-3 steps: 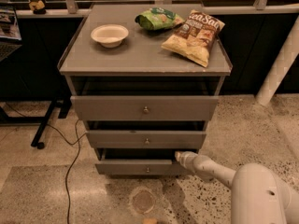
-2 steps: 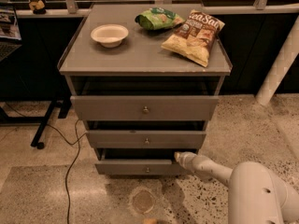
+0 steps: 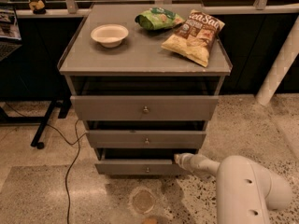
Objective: Open bottom drawer
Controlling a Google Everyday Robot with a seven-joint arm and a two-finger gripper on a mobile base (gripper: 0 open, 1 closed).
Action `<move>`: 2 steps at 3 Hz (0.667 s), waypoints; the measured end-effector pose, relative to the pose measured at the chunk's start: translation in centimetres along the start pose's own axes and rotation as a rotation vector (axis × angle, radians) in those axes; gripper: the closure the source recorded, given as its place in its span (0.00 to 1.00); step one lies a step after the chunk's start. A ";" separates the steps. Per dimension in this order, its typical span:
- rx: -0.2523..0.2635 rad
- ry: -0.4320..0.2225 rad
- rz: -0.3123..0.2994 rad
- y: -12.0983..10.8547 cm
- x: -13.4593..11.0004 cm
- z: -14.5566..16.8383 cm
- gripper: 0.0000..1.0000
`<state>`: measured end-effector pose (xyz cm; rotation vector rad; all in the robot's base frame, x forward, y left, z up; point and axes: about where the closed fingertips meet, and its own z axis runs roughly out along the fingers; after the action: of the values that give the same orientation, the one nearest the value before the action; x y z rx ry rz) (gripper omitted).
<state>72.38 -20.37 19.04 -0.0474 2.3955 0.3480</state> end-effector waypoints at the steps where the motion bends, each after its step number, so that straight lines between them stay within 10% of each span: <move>1: 0.007 0.033 -0.010 -0.4 0.8 0.4 1.00; 2: 0.007 0.043 -0.008 -0.4 0.9 0.2 1.00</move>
Offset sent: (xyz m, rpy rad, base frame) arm -0.0204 -0.0148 -0.0255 -0.0222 0.1037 0.0122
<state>71.87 -20.68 18.16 -0.0619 2.4381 0.3374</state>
